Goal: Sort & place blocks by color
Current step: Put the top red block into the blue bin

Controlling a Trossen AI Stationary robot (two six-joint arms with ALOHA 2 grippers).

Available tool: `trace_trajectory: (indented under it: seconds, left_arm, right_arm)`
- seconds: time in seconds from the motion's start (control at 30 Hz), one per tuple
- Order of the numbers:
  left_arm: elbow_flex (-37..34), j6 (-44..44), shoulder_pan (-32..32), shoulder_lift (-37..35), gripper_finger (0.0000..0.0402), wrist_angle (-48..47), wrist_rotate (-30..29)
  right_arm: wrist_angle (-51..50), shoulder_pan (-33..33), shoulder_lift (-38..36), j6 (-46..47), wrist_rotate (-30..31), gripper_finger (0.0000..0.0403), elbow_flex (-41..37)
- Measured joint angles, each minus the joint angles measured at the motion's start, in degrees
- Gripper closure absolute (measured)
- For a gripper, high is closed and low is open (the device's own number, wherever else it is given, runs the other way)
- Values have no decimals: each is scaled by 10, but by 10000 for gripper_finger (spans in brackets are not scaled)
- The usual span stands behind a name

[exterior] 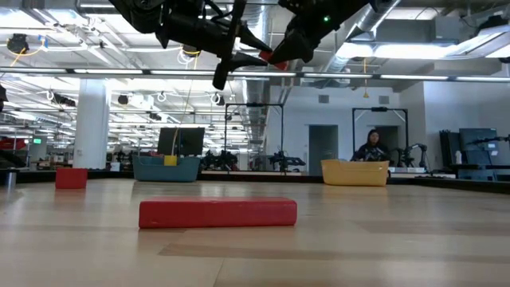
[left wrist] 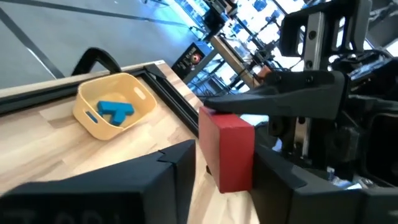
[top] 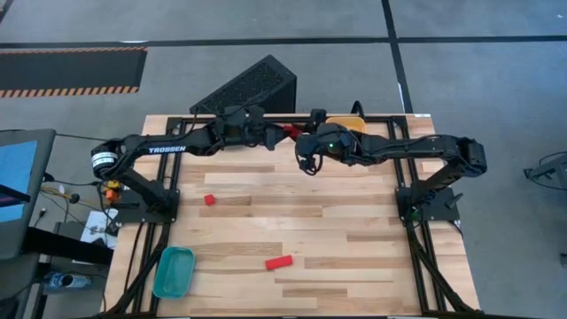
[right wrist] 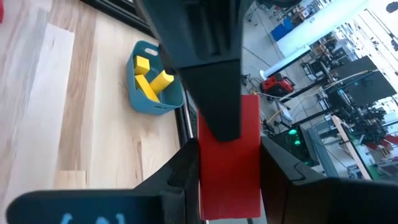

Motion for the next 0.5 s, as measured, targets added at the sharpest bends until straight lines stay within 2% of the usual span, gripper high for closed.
trace_trajectory:
  seconds: [0.2, 0.3, 0.4, 0.5]
  left_arm:
    - [0, 8, 1, 0, 370, -2, 8]
    - [0, 13, 1, 0, 376, -2, 10]
    - [0, 21, 1, 0, 373, -4, 5]
    - [-1, 38, 3, -8, 371, -28, -19]
  right_arm:
    - [-3, 11, 0, 2, 9, 271, 0]
    - [-4, 16, 0, 34, 16, 253, 0]
    - [-13, 16, 0, 123, 28, 228, 0]
    - [-91, 15, -5, 262, 101, 205, 1]
